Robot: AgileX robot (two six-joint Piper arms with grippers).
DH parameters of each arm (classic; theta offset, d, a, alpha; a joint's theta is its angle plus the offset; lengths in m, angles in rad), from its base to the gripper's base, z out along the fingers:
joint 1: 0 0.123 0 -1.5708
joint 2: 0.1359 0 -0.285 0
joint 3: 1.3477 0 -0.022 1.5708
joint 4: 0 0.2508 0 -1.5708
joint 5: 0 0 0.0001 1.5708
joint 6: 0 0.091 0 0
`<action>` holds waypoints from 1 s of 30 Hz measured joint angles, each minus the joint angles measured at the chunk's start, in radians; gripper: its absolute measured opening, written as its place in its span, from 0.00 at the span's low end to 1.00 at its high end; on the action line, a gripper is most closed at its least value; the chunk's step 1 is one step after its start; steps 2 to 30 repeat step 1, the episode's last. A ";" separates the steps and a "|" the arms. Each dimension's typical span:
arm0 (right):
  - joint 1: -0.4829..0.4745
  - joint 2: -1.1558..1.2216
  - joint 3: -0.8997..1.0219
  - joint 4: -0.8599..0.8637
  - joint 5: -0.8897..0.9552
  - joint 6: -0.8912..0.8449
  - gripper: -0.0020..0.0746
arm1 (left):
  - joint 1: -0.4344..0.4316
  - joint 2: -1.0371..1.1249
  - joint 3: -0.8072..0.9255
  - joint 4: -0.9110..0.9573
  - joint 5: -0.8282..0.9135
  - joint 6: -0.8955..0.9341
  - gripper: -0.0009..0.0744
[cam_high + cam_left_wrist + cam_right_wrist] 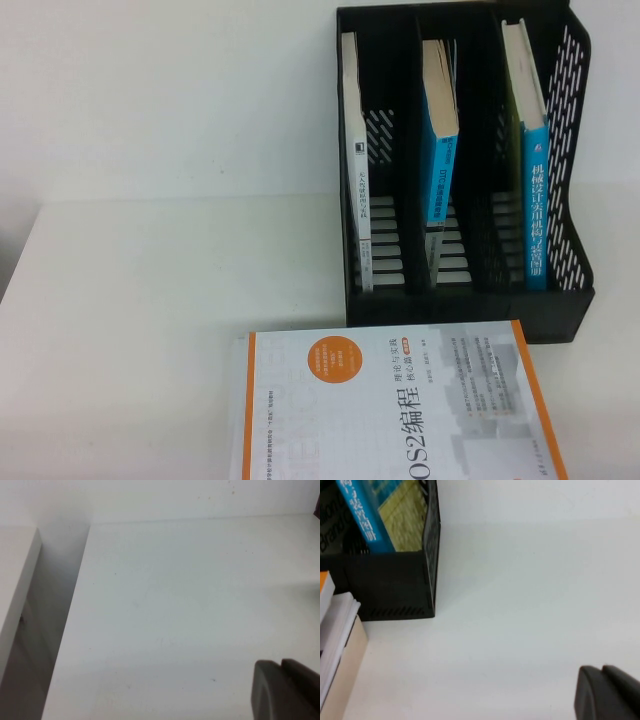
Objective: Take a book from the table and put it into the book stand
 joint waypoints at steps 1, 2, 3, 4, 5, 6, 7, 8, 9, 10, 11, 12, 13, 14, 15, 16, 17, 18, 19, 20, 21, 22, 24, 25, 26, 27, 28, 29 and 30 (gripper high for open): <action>0.000 0.000 0.000 0.000 0.000 0.000 0.02 | 0.000 0.000 0.000 0.000 0.000 0.000 0.01; 0.000 0.000 0.000 0.000 0.000 0.000 0.02 | 0.000 0.000 0.000 0.000 0.000 0.000 0.01; 0.000 0.000 0.000 0.000 0.000 0.000 0.02 | 0.000 0.000 0.000 0.000 0.000 0.000 0.01; 0.000 0.000 0.000 0.000 0.000 0.000 0.02 | 0.000 0.000 0.000 0.000 0.000 0.000 0.01; 0.000 0.000 0.000 0.000 0.000 0.000 0.02 | 0.000 0.000 0.000 0.000 0.000 0.000 0.01; 0.000 0.000 0.000 0.000 0.000 0.000 0.02 | 0.000 0.000 0.000 0.000 0.000 0.000 0.01; 0.000 0.000 0.000 0.000 0.000 0.000 0.02 | 0.000 0.000 0.000 0.000 0.000 0.000 0.01; 0.000 0.000 0.000 0.000 0.000 0.000 0.02 | 0.000 0.000 0.000 0.000 0.000 0.000 0.01; 0.000 0.000 0.000 0.000 0.000 0.000 0.02 | 0.000 0.000 0.000 0.000 0.000 0.000 0.01; 0.000 0.000 0.000 0.000 0.000 0.000 0.02 | 0.000 0.000 0.000 0.000 0.000 0.000 0.01; 0.000 0.000 0.000 0.000 0.000 0.000 0.02 | 0.000 0.000 0.000 0.000 0.000 0.000 0.01; 0.000 0.000 0.000 0.000 0.000 0.000 0.02 | 0.000 0.000 0.000 0.000 0.000 0.000 0.01; 0.000 0.000 0.000 0.000 0.000 0.000 0.02 | 0.000 0.000 0.000 0.000 0.000 0.000 0.01; 0.000 0.000 0.000 0.000 0.000 0.000 0.02 | 0.000 0.000 0.000 0.000 0.000 0.000 0.01; 0.000 0.000 0.000 0.000 0.000 0.000 0.02 | 0.000 0.000 0.000 0.000 0.000 0.000 0.01; 0.000 0.000 0.000 0.000 0.000 0.000 0.02 | 0.000 0.000 0.000 0.000 0.000 0.000 0.01; 0.000 0.000 0.000 0.000 0.000 0.000 0.02 | 0.000 0.000 0.000 0.000 0.000 0.000 0.01; 0.000 0.000 0.000 0.000 0.000 0.000 0.02 | 0.000 0.000 0.000 0.000 0.000 0.000 0.01; 0.000 0.000 0.000 0.000 0.000 0.000 0.02 | 0.000 0.000 0.000 0.000 0.000 0.000 0.01; 0.000 0.000 0.000 0.000 0.000 0.000 0.02 | 0.000 0.000 0.000 0.000 0.000 0.000 0.01; 0.000 0.000 0.000 0.000 0.000 0.000 0.02 | 0.000 0.000 0.000 0.000 0.000 0.000 0.01; 0.000 0.000 0.000 0.000 0.000 0.000 0.02 | 0.000 0.000 0.000 0.000 0.000 0.000 0.01; 0.000 0.000 0.000 0.000 0.000 0.000 0.02 | 0.000 0.000 0.000 0.000 0.000 0.000 0.01; 0.000 0.000 0.000 0.000 0.000 0.000 0.02 | 0.000 0.000 0.000 0.000 0.000 0.000 0.01; 0.000 0.000 0.000 0.000 0.000 0.000 0.02 | 0.000 0.000 0.000 0.000 0.000 0.000 0.01; 0.000 0.000 0.000 0.000 0.000 0.000 0.02 | 0.000 0.000 0.000 0.000 0.000 0.000 0.01; 0.000 0.000 0.000 0.000 0.000 0.000 0.02 | 0.000 0.000 0.000 0.000 0.000 0.000 0.01; 0.000 0.000 0.000 0.000 0.000 0.000 0.02 | 0.000 0.000 0.000 0.000 0.000 0.000 0.01; 0.000 0.000 0.000 0.000 0.000 0.000 0.02 | 0.000 0.000 0.000 0.000 0.000 0.000 0.01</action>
